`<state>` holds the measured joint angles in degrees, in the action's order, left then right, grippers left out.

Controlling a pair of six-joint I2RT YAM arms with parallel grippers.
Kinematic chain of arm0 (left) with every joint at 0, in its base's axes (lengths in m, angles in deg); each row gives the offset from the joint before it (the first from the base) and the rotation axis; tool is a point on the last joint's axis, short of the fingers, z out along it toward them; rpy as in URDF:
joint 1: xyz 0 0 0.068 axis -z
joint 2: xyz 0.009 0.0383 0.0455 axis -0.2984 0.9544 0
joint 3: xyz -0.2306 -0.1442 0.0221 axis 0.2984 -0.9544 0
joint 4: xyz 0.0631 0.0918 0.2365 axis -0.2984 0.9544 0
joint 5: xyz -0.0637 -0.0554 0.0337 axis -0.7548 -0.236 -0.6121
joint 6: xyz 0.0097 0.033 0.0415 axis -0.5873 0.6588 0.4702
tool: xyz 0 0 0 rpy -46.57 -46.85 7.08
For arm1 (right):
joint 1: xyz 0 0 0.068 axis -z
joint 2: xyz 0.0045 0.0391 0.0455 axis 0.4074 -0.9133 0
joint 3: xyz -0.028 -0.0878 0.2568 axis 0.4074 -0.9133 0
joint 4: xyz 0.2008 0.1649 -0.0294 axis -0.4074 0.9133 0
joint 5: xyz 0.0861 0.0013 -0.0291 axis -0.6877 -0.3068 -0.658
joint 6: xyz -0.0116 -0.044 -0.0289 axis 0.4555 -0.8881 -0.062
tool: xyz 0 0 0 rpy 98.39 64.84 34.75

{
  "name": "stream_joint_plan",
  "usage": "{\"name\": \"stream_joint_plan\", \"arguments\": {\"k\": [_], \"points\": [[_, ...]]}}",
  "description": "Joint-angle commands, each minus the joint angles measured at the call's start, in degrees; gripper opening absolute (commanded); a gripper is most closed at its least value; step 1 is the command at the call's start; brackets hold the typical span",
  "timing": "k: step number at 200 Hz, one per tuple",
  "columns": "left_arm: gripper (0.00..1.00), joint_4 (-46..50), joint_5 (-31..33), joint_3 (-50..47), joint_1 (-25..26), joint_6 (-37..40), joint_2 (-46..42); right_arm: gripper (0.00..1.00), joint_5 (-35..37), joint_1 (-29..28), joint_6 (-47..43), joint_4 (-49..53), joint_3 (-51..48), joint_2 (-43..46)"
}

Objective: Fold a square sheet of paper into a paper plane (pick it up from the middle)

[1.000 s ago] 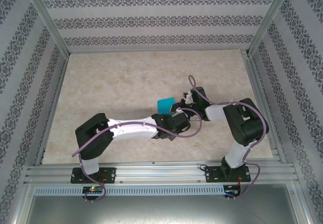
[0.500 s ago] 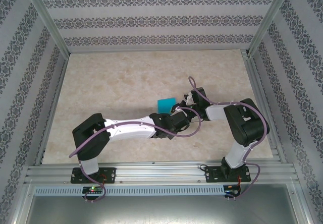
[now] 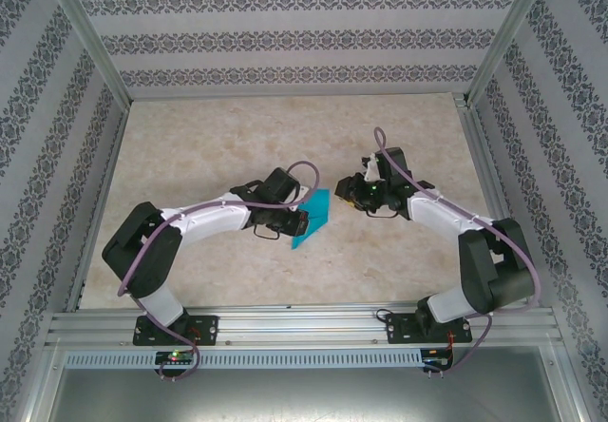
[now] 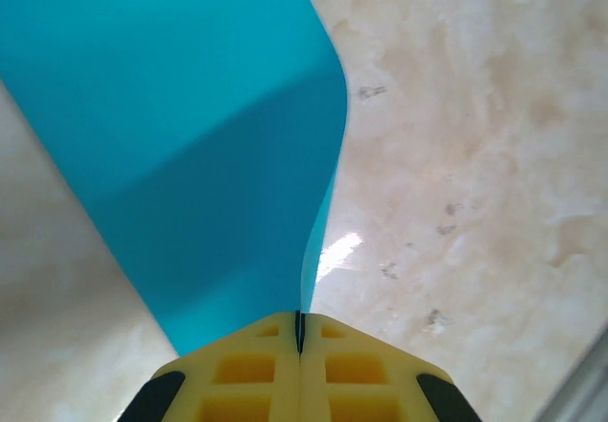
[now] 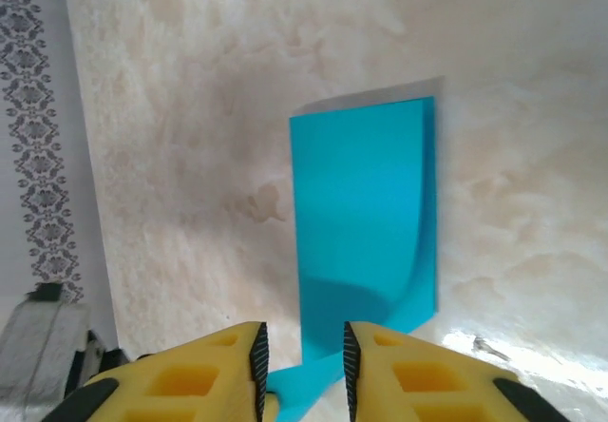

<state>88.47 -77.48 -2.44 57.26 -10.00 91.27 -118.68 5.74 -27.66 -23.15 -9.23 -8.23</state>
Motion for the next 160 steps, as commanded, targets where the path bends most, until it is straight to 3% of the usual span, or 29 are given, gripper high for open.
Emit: {"name": "stream_joint_plan", "arguments": {"k": [1,62,160], "points": [[0.01,-4.05,-11.83,-0.02,-1.47,-1.87,1.06,0.23,-0.33,-2.73,-1.9,1.69,3.3,-2.99],[0.02,-2.17,-12.14,0.26,-3.55,-1.03,2.59,0.12,5.01,-6.39,-5.07,8.58,13.09,-15.41],[0.04,1.37,-10.91,3.24,-5.19,0.58,6.45,0.11,8.37,-7.27,-12.97,16.8,20.57,-26.13]]}}
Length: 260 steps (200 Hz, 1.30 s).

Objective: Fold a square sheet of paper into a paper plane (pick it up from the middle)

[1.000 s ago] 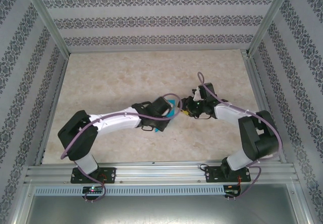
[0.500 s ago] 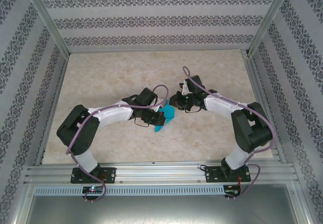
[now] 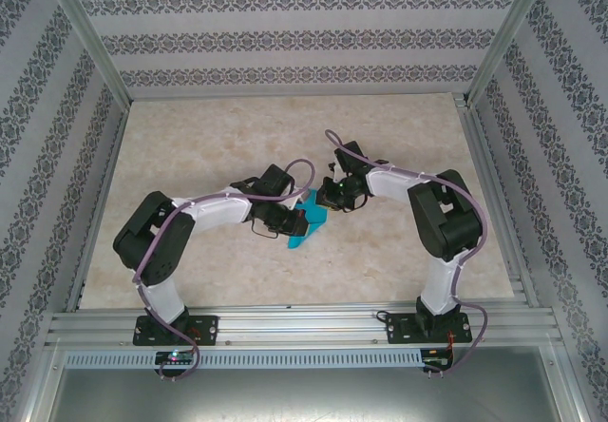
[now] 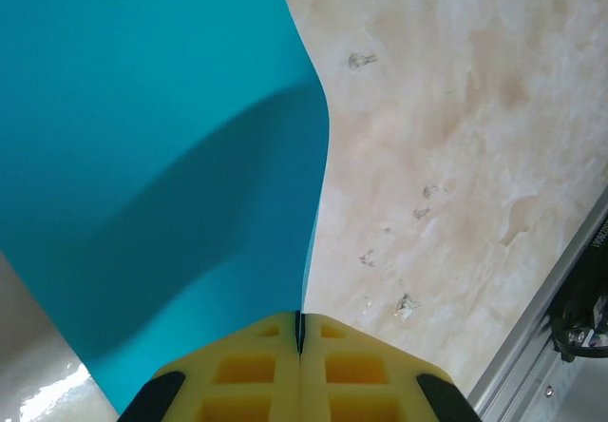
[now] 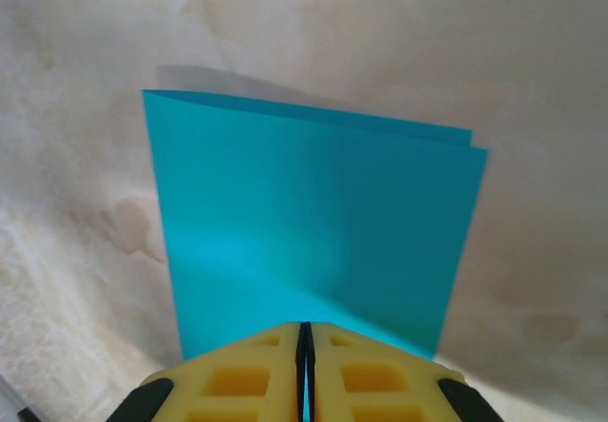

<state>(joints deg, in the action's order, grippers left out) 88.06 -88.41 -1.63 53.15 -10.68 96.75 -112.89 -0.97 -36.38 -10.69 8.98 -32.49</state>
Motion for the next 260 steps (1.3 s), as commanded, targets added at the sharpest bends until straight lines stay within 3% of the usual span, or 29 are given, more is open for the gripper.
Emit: {"name": "stream_joint_plan", "arguments": {"k": [1,108,260], "points": [[0.04,1.83,0.06,2.48,-1.08,1.26,0.98,0.11,2.66,-0.56,-4.34,4.48,2.47,-1.95],[0.05,5.39,3.87,4.84,-2.38,2.06,2.57,0.11,5.46,-0.91,-10.36,9.38,4.95,-5.2],[0.07,5.94,6.42,7.05,-2.74,2.79,5.73,0.11,5.54,-1.03,-10.35,9.93,5.13,-5.21]]}}
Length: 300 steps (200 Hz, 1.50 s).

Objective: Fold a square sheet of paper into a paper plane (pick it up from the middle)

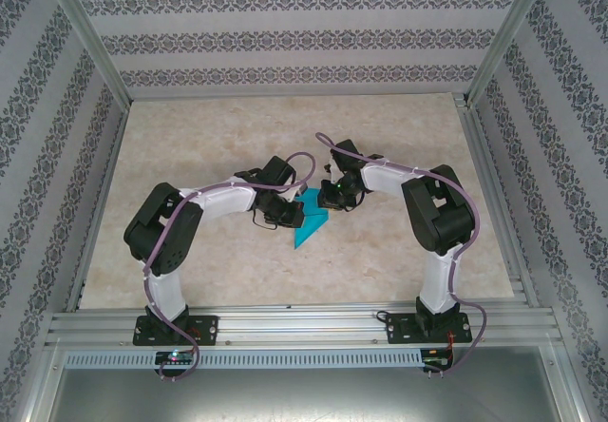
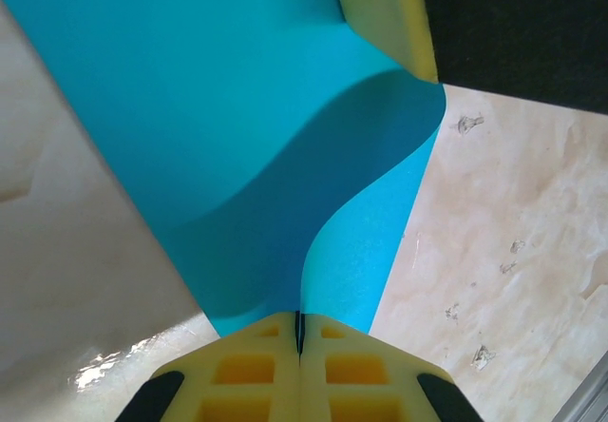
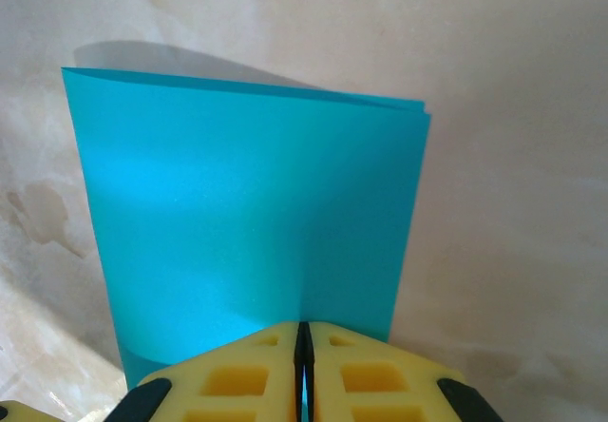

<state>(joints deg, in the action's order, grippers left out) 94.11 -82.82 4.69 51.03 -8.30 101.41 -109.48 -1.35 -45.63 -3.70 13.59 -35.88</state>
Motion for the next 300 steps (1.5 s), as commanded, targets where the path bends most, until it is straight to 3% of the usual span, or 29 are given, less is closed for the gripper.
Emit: {"name": "stream_joint_plan", "arguments": {"k": [1,300], "points": [[0.07,-0.17,0.87,0.71,-0.62,0.39,1.09,0.11,2.14,-0.69,-1.13,2.91,0.51,-1.82],[0.11,-0.3,-0.36,1.5,-1.28,-0.76,3.37,0.13,2.61,-0.82,-0.48,2.58,-0.63,-1.79]]}}
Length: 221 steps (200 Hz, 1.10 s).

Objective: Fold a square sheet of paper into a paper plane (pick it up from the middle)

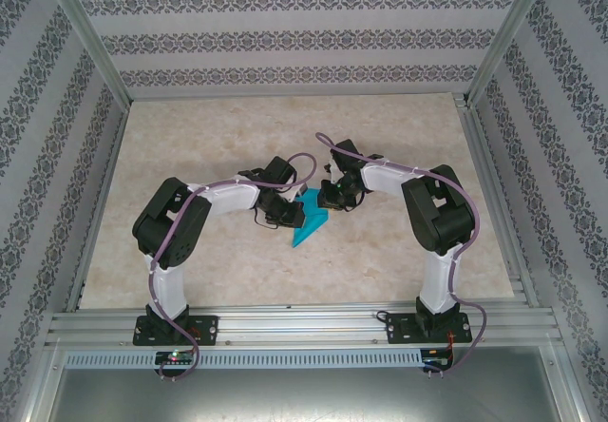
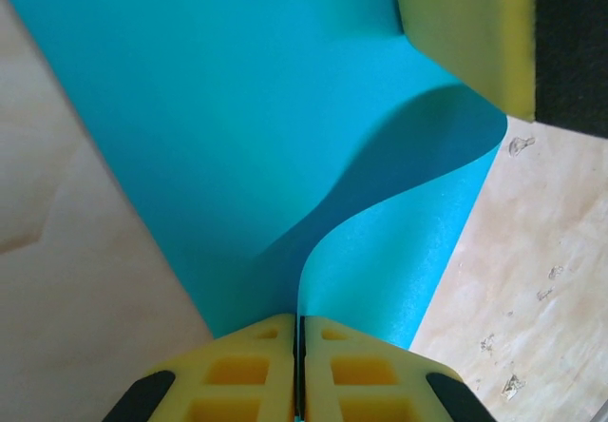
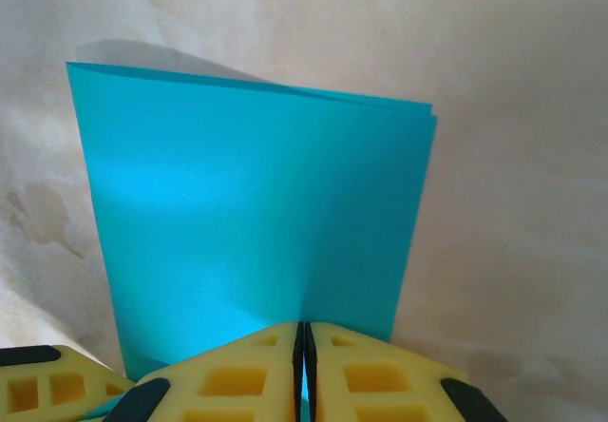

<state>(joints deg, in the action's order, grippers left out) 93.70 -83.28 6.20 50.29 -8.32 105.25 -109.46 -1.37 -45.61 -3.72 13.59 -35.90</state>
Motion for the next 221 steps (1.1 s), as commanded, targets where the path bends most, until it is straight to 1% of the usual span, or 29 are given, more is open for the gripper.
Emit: {"name": "stream_joint_plan", "arguments": {"k": [1,56,81,107,133,171,221], "points": [[0.11,0.11,-0.01,-0.02,-0.52,-0.75,-0.51,0.13,2.57,-0.88,-0.53,2.58,-0.67,-1.82],[0.12,-0.21,-4.71,0.35,-0.58,-1.14,-1.9,0.13,2.81,-0.72,-0.62,2.65,-0.72,-1.97],[0.12,0.6,-4.13,0.41,-0.57,-1.45,-2.24,0.13,2.99,-0.74,-0.66,2.73,-0.72,-1.97],[0.12,1.19,-1.11,-0.01,-0.58,-1.46,-2.55,0.13,3.13,-0.78,-0.63,2.8,-0.72,-1.88],[0.12,1.31,-0.42,0.43,-0.58,-1.26,-1.93,0.13,3.01,-0.79,-0.63,2.82,-0.67,-1.96],[0.12,0.98,-0.56,0.74,-0.52,-1.43,-0.74,0.13,2.99,-0.78,-0.52,2.89,-0.56,-1.88],[0.12,0.25,-1.49,-0.65,-0.58,-2.39,-1.35,0.13,3.27,-0.78,-0.51,2.86,-0.72,-1.96]]}}
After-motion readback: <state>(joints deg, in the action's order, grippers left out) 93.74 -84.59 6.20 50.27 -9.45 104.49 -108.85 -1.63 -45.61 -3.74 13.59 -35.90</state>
